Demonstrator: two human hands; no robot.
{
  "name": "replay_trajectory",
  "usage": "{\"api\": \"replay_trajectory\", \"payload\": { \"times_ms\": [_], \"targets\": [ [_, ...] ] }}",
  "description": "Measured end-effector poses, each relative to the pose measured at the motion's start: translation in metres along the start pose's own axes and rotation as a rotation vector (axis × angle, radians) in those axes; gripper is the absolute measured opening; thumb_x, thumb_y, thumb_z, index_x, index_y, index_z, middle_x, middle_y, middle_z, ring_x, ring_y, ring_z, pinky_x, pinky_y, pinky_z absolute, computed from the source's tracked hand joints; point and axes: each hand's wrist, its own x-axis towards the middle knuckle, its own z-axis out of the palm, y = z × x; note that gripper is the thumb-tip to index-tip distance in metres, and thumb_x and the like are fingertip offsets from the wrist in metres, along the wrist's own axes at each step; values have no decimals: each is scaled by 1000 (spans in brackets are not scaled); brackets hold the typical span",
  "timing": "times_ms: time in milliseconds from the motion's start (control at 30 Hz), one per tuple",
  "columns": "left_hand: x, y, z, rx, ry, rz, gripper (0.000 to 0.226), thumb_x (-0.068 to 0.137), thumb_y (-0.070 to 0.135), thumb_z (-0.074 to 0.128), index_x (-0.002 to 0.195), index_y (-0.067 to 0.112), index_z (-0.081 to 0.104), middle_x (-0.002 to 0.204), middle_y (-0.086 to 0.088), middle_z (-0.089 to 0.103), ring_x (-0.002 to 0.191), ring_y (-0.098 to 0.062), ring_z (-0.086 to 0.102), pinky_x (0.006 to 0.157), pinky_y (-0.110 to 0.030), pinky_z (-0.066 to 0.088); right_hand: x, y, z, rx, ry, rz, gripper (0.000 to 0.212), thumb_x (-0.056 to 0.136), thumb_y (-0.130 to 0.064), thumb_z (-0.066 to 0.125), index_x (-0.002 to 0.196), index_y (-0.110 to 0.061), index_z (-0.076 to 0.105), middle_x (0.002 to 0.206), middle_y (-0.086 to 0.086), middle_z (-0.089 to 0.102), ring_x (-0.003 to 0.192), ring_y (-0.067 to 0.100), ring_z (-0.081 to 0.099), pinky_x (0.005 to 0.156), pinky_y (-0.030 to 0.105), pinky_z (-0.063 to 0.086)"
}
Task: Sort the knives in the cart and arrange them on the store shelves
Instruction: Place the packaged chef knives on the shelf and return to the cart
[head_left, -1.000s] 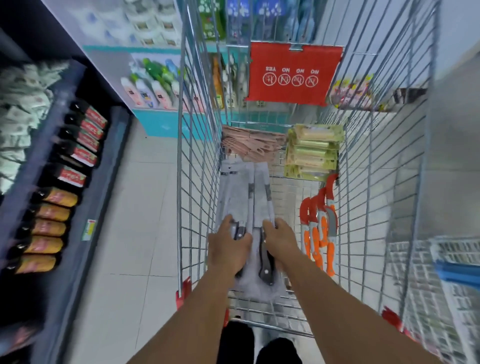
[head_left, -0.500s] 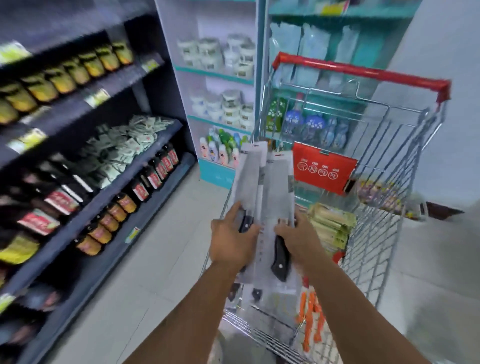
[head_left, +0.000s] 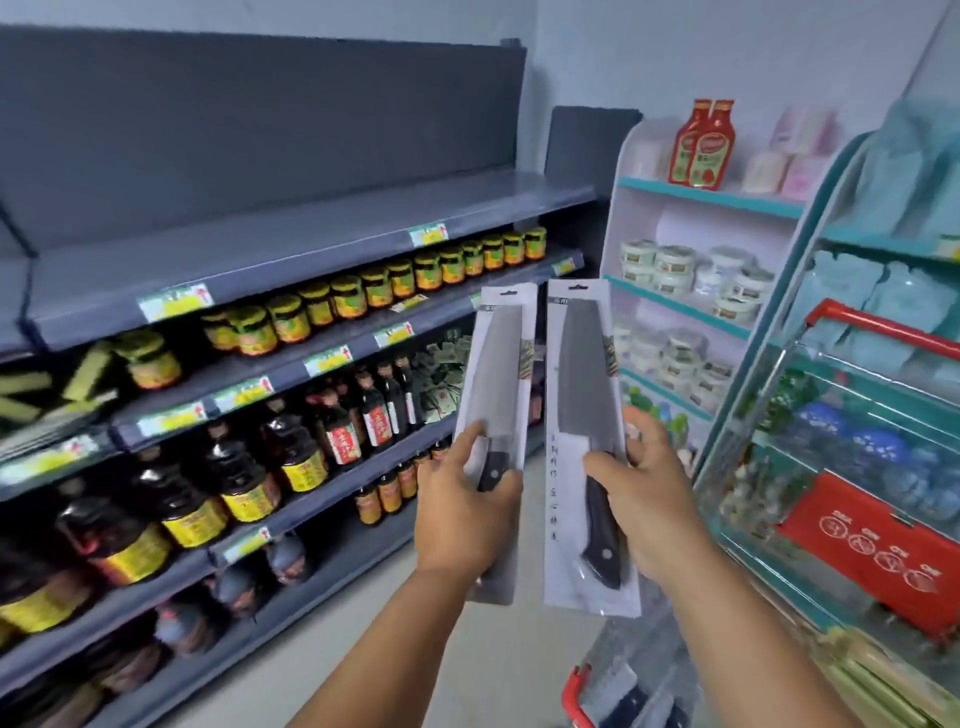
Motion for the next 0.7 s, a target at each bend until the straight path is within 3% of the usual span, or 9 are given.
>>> {"api": "replay_trajectory", "payload": {
  "times_ms": [167,367,500,600,700],
  "targets": [
    [26,-29,-117,-21,154,-24,64,61,56,57,124,53,48,108,0,61,85,-15,65,75,-36,57,-16,-31,121,14,-173,-73,50,80,-2,58,116,-36,48,90,-5,71,86,25,68,84,53,53],
    [46,-70,-275,46,315,-82,61,65,54,60,124,55,46,101,-13,62,70,-24,63,62,-27,51,-56,-64,282,43,-372,-105,51,82,-4,57,119,-37,45,87,-3,72,85,31,67,81,56,53],
    [43,-99,-376,68,421,-107,60,72,52,63,127,56,43,104,-8,63,67,-14,62,59,-28,51,-95,-80,377,56,-496,-137,47,83,-5,56,116,-37,45,90,1,70,86,36,65,78,58,53],
    [35,-118,-440,83,501,-122,60,75,50,63,130,54,41,103,-15,63,56,-13,56,49,-22,42,-123,-90,440,63,-585,-162,47,82,-4,57,117,-35,47,91,-1,71,85,26,67,81,54,54],
    [24,-135,-495,108,585,-157,58,78,46,63,131,54,40,103,-11,63,54,-12,56,46,-23,42,-148,-98,495,90,-684,-170,47,81,-5,58,115,-37,48,91,-1,72,85,23,69,83,54,54]
  ]
}}
